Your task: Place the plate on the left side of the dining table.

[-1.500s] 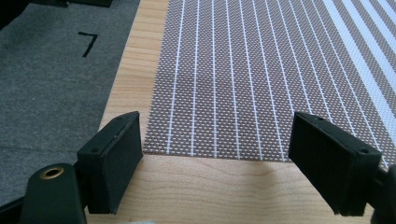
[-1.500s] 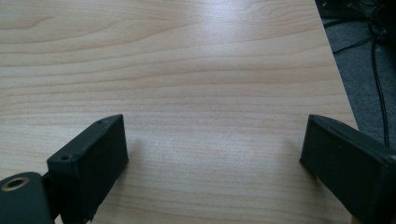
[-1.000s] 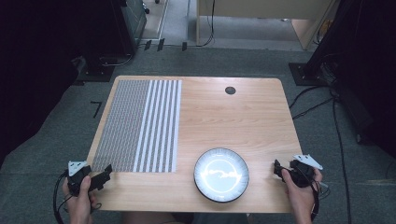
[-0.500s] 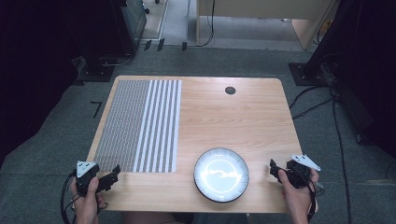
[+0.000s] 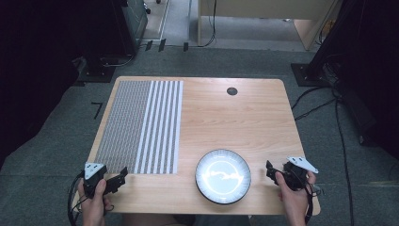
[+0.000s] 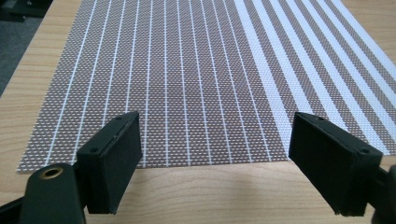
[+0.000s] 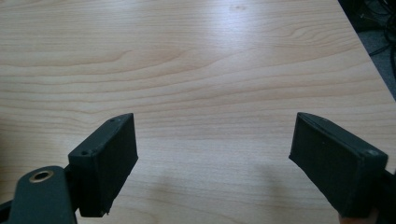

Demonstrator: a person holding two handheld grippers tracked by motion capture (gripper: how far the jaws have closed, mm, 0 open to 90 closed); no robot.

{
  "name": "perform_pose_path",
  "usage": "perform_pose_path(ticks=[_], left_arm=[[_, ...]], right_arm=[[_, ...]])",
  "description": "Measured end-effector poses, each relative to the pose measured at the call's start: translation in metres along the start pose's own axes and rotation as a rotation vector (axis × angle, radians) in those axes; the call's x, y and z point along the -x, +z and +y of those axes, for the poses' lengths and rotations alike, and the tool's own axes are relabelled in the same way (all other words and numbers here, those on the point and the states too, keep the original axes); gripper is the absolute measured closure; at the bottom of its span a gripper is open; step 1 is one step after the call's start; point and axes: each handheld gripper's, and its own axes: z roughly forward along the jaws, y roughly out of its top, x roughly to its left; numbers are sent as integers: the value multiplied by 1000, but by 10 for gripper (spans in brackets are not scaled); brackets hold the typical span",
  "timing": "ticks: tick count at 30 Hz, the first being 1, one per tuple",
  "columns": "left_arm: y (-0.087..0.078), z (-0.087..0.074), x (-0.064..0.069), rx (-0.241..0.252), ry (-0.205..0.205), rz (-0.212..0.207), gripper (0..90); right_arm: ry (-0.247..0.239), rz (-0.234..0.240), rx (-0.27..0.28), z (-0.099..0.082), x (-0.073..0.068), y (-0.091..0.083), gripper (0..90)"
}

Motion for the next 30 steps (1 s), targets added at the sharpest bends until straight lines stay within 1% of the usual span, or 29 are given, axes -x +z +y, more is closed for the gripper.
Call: perform_pose_path(ticks=[3,5,6,8,9,15,18,19,21,22,23,24,25,27,28,29,30], left_arm=[[0,0,4,2,1,-6,171],[2,0,10,0,8,-16,171],[2,0,10,0,8,-16,171],[4,0,16,-4,22,-25,170],[4,0,16,-4,22,-25,170],[4,1,27,-8,45,-37,170],[5,4,32,-3,47,-33,171],[5,4,32,-3,47,-33,171],[7,8,38,1,37,-31,171],[7,8,38,1,37,-31,171],[7,11,45,6,47,-27,171],[7,11,45,6,47,-27,170],[7,13,52,16,73,-14,170],[8,16,60,21,111,-1,170],[11,18,68,24,119,-4,169],[11,18,68,24,119,-4,169],[13,19,71,26,122,-2,169]], right_arm=[[-2,10,2,0,-3,0,147],[3,18,6,0,-6,-1,147],[4,20,7,0,-7,-2,147],[4,24,7,0,-9,-2,147],[4,24,7,0,-9,-2,147],[8,37,8,0,-12,-2,147],[28,47,4,1,-13,-2,147],[28,47,4,1,-13,-2,147],[30,46,8,4,-16,-2,147],[33,39,7,6,-17,-2,146],[29,24,6,8,-19,-2,147],[29,24,6,8,-19,-2,147],[19,18,5,10,-20,-2,146],[-7,7,-8,18,-24,-1,144],[-6,3,-5,21,-25,-1,144],[-6,3,-5,21,-25,-1,144],[-1,3,-3,23,-26,-1,145]])
